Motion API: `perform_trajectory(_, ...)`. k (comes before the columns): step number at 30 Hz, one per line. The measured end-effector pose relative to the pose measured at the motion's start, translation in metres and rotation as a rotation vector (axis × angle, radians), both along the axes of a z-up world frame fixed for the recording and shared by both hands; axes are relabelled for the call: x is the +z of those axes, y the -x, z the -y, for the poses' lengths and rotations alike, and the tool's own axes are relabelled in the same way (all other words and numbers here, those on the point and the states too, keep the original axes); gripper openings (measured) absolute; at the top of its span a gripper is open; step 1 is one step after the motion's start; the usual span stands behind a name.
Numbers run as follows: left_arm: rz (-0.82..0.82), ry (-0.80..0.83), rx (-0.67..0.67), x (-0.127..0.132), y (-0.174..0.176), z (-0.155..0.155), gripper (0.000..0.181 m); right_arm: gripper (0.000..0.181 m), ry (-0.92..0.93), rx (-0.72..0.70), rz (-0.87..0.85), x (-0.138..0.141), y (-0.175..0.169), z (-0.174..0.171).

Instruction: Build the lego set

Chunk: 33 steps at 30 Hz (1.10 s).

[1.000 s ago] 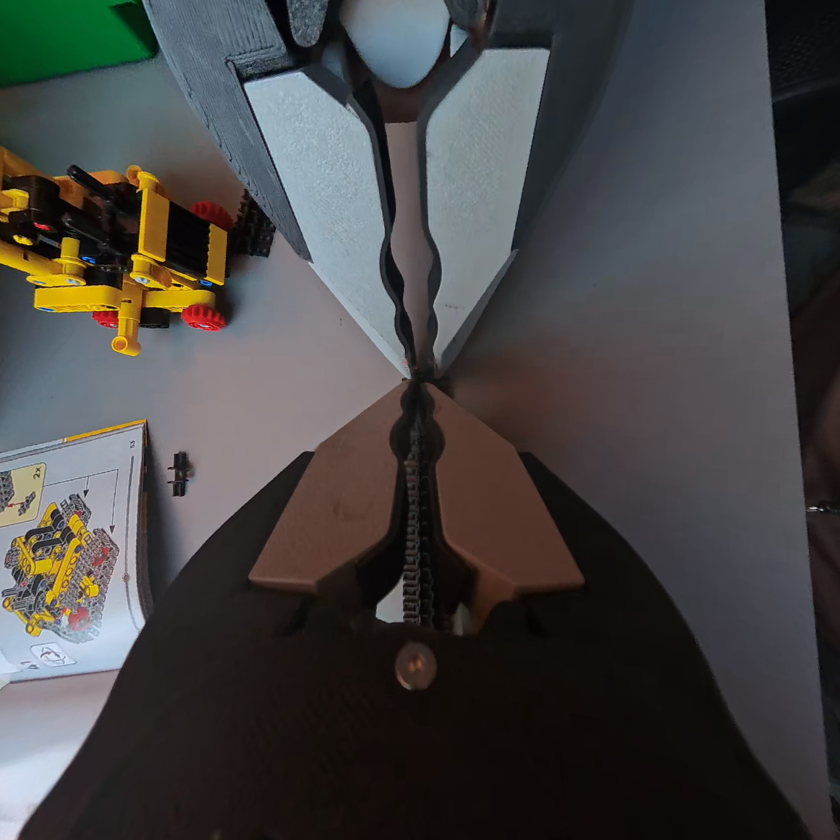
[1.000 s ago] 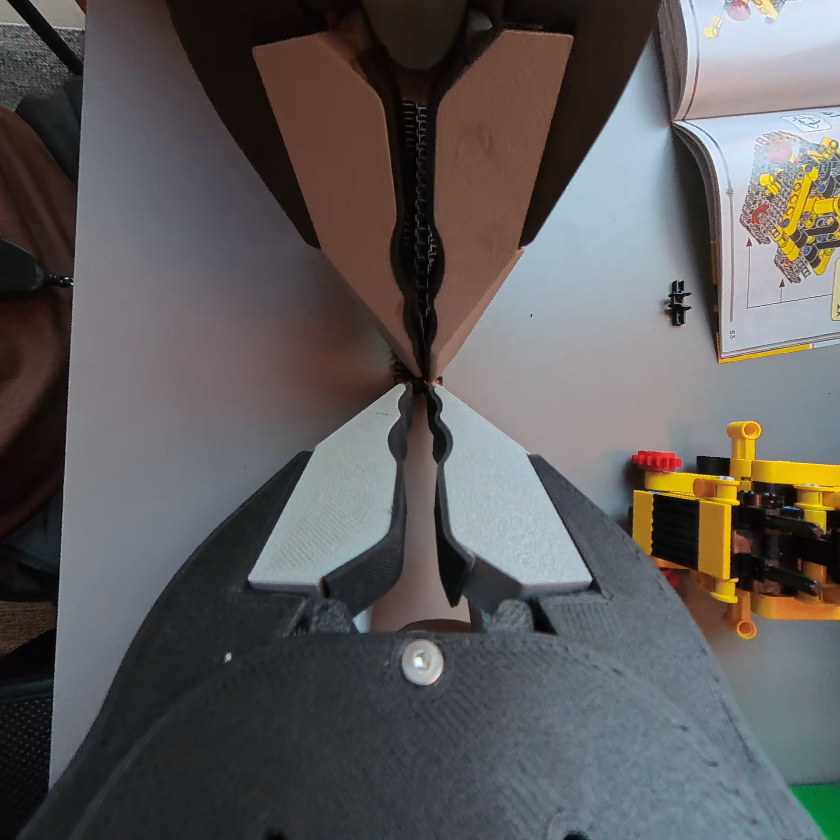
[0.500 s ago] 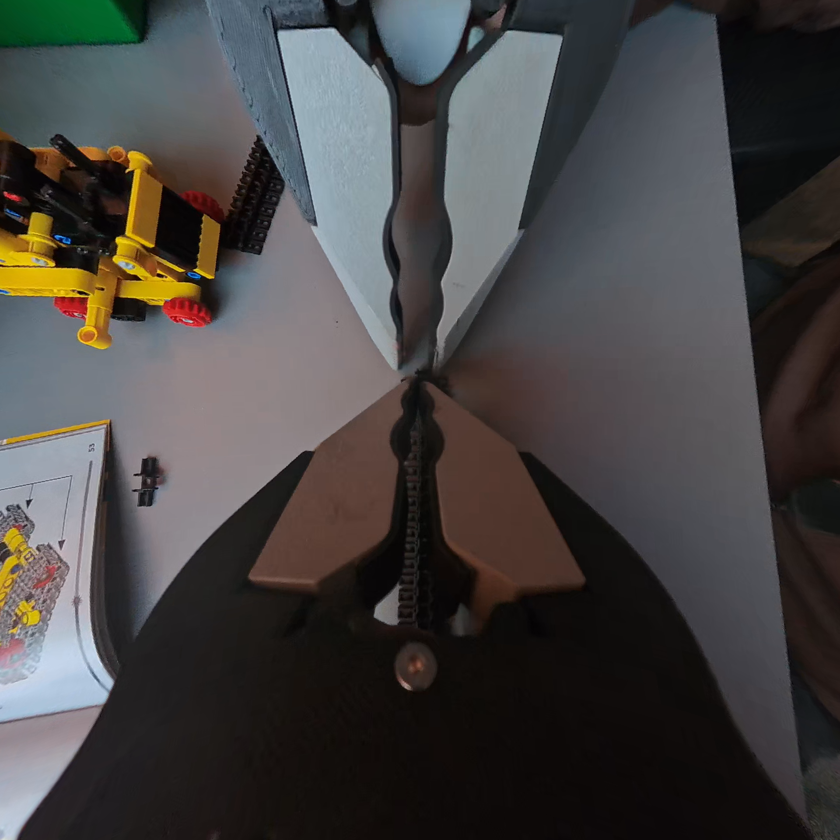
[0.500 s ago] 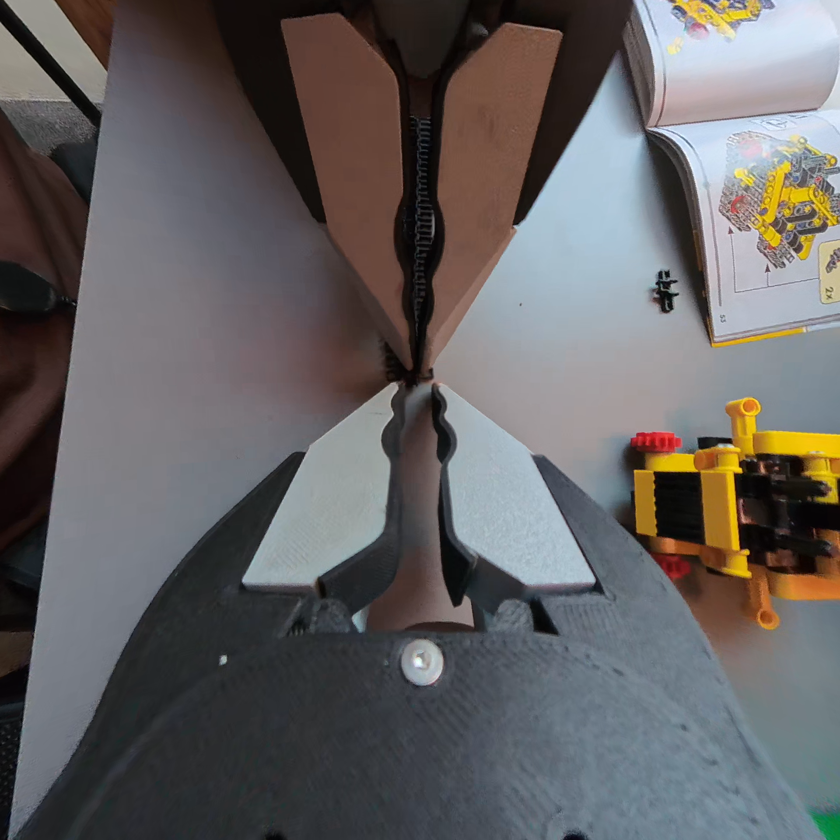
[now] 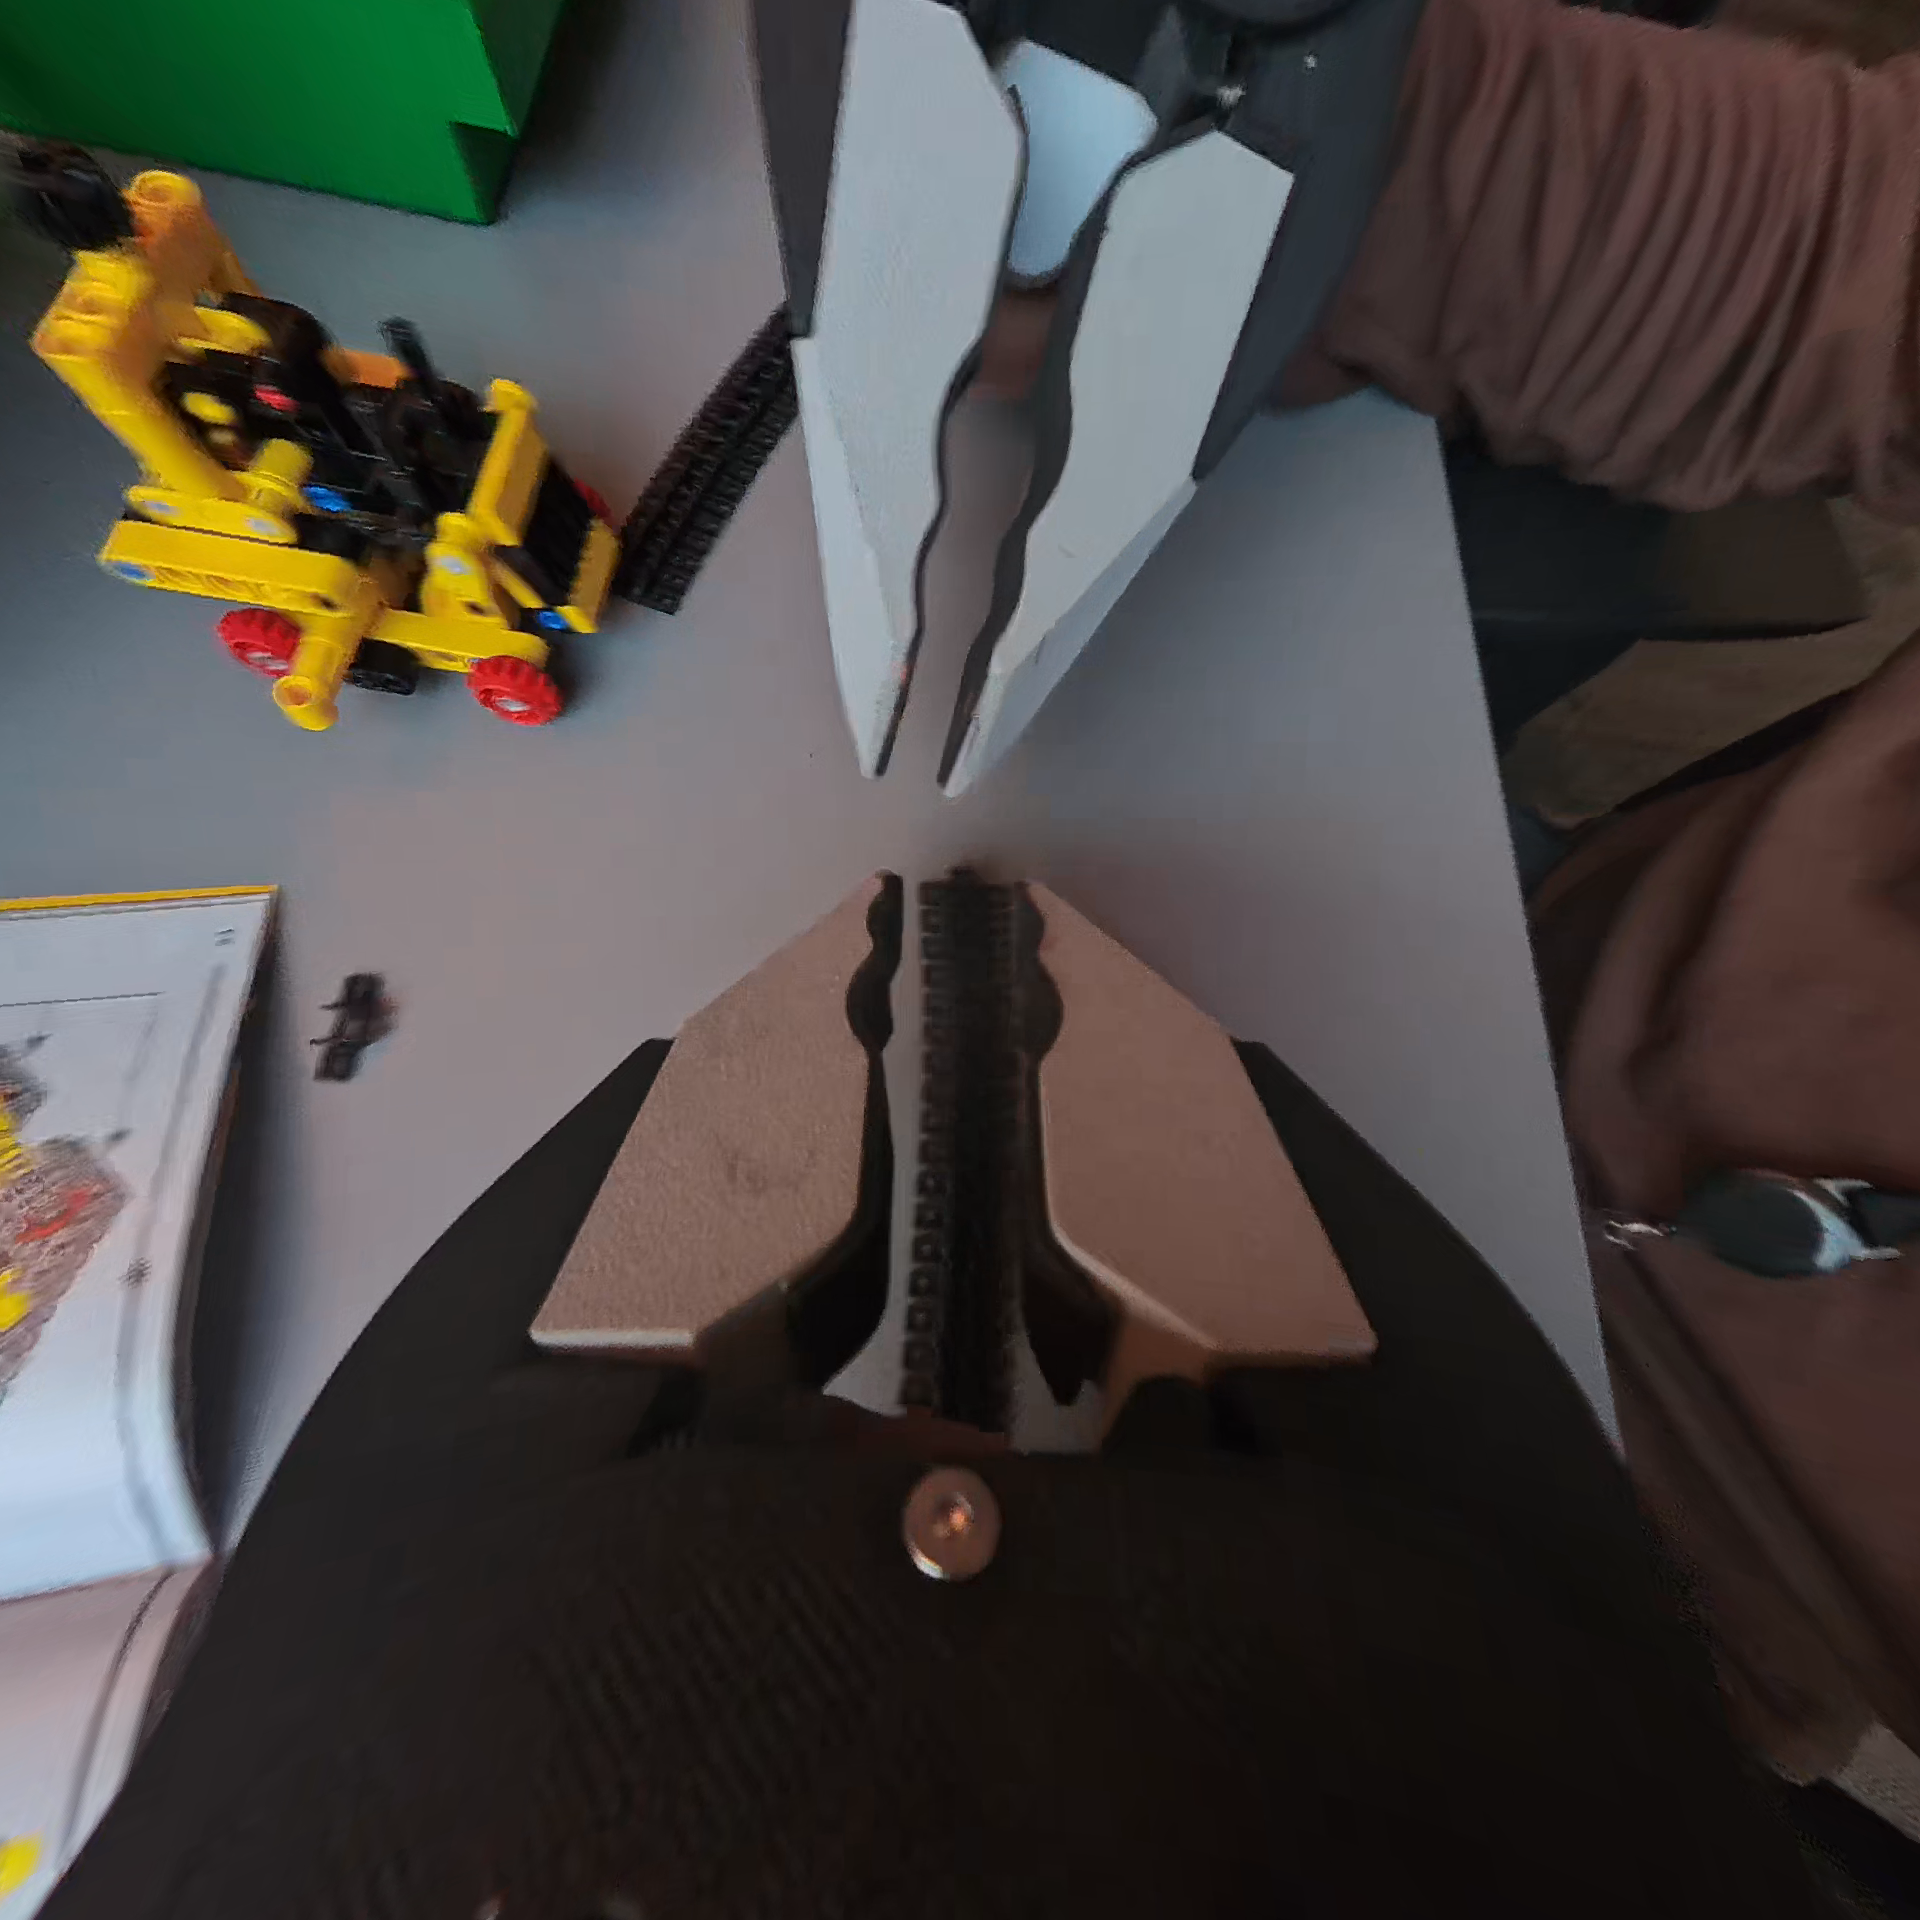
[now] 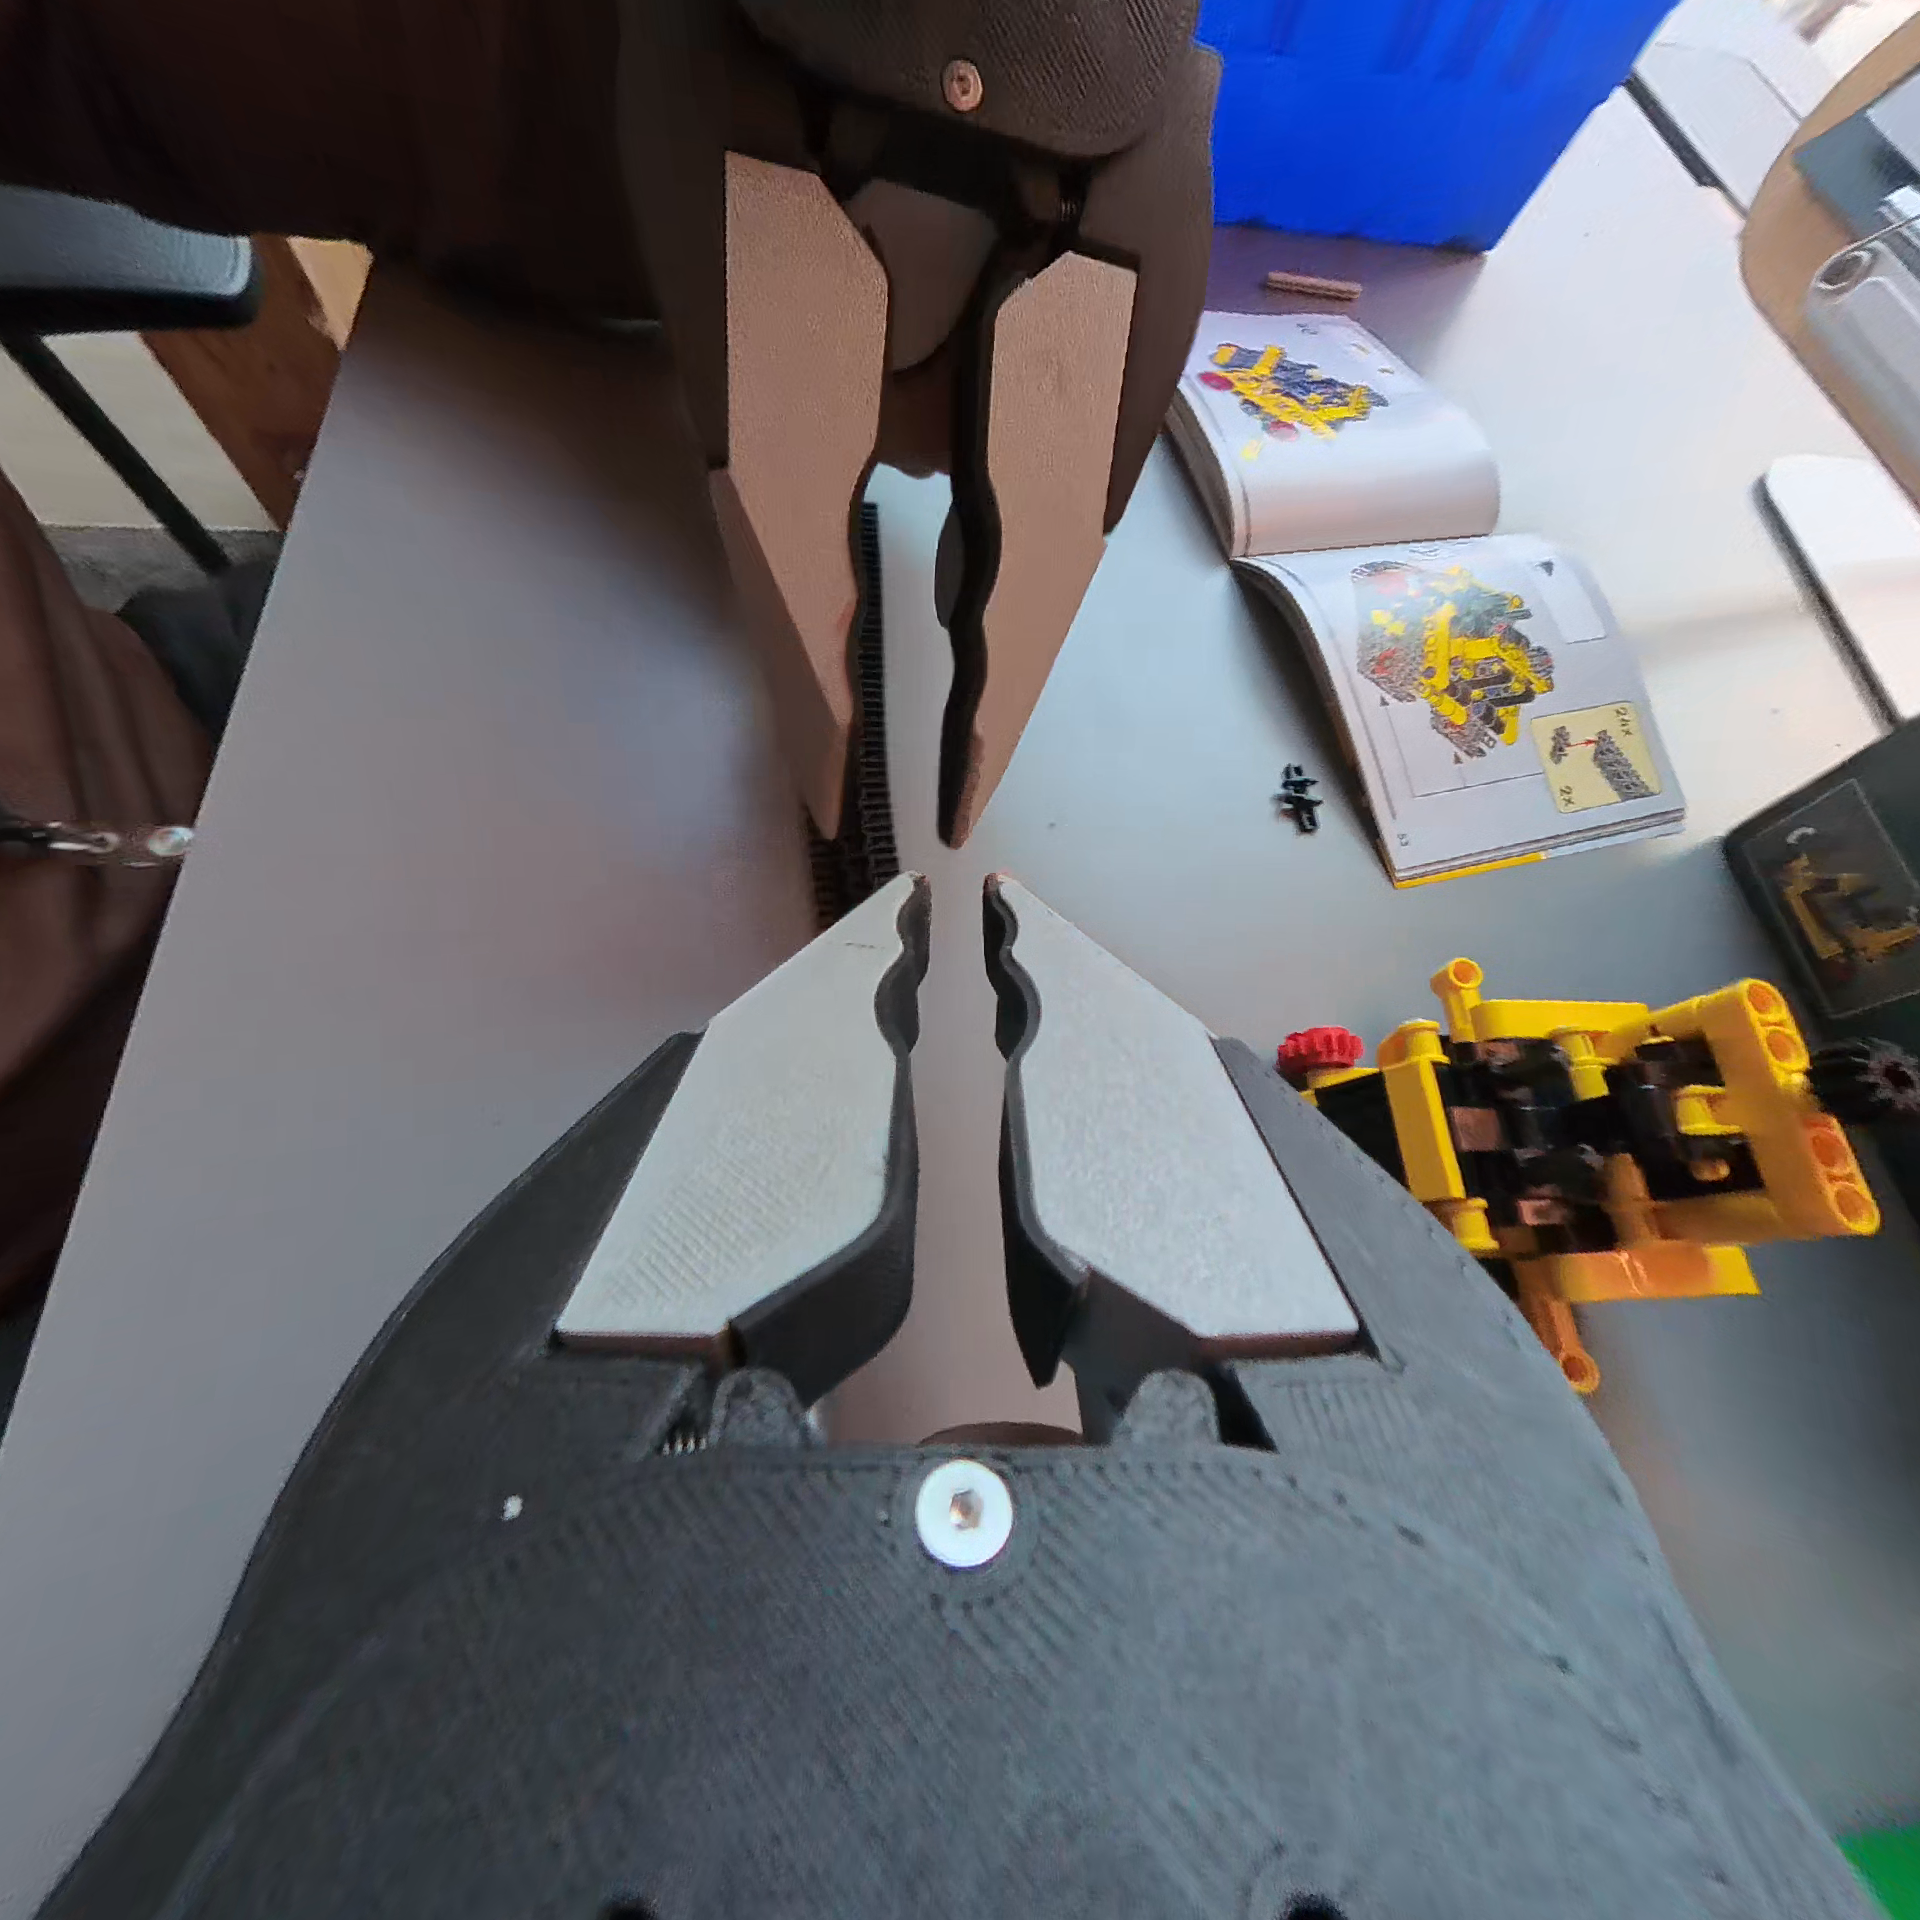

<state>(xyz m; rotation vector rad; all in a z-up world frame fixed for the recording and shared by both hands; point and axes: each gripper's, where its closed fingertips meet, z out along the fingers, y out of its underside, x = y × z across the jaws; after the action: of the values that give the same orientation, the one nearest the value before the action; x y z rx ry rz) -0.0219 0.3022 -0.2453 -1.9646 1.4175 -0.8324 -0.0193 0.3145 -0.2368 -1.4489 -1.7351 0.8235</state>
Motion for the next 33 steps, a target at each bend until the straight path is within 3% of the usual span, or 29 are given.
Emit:
perform_trajectory(6, -0.086, -0.309, 0.398, 0.013, 0.051, -0.084, 0.014, 0.007, -0.059, -0.138, -0.084, 0.013, 0.002, -0.027)
perform_trajectory(8, -0.14, -0.395, 0.449, 0.008, 0.062, -0.098, 0.012, 0.007, -0.063, -0.183, -0.105, 0.015, 0.002, -0.036)
perform_trajectory(13, -0.154, -0.324, 0.417, -0.005, 0.054, -0.097, 0.013, 0.007, -0.029, -0.211, -0.137, 0.016, 0.003, -0.043)
perform_trajectory(22, -0.228, -0.307, 0.405, -0.022, 0.051, -0.109, 0.013, 0.011, 0.06, -0.089, -0.198, 0.022, 0.012, -0.021)
perform_trajectory(26, -0.214, -0.251, 0.395, -0.028, 0.051, -0.11, 0.003, 0.011, 0.068, -0.062, -0.209, 0.024, 0.013, -0.017)
perform_trajectory(30, -0.184, -0.217, 0.348, -0.028, 0.044, -0.099, 0.002, 0.011, 0.075, -0.084, -0.227, 0.026, 0.009, -0.022)
perform_trajectory(33, -0.124, -0.175, 0.213, -0.028, 0.019, -0.073, 0.002, 0.01, 0.083, -0.116, -0.272, 0.033, 0.005, -0.029)
